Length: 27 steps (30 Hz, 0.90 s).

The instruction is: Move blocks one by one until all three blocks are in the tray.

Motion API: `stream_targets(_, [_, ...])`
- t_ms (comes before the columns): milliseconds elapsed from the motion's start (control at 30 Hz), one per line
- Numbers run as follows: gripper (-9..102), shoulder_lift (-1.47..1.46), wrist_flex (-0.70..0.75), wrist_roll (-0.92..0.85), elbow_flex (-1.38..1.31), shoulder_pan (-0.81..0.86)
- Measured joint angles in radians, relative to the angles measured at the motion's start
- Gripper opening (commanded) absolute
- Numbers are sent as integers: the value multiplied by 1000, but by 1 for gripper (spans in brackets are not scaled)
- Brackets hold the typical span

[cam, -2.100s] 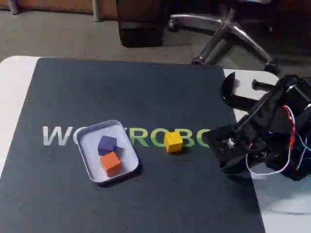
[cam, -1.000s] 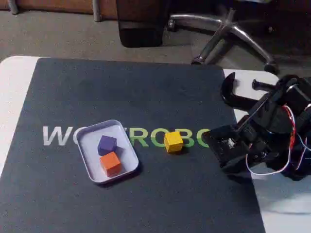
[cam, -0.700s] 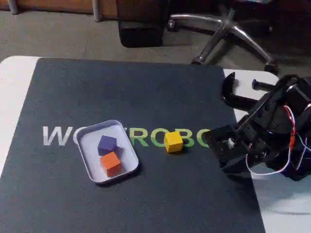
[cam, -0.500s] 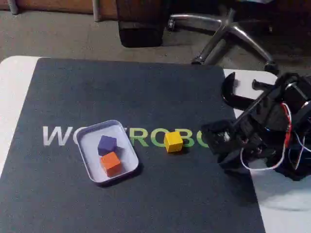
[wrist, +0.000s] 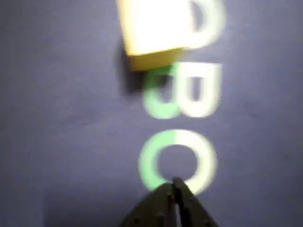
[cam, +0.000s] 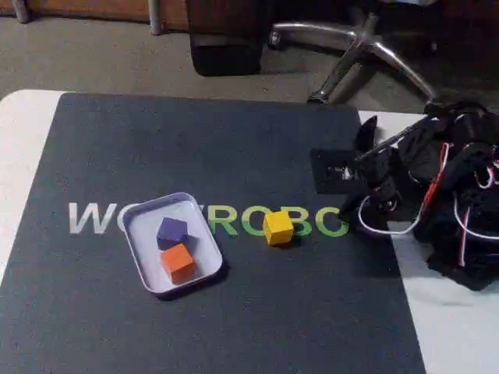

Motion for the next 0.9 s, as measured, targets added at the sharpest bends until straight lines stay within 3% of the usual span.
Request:
stream_targets(500, [9, -6, -334, 75, 2, -110])
stream_targets(900, [15, -6, -368, 11, 2, -69])
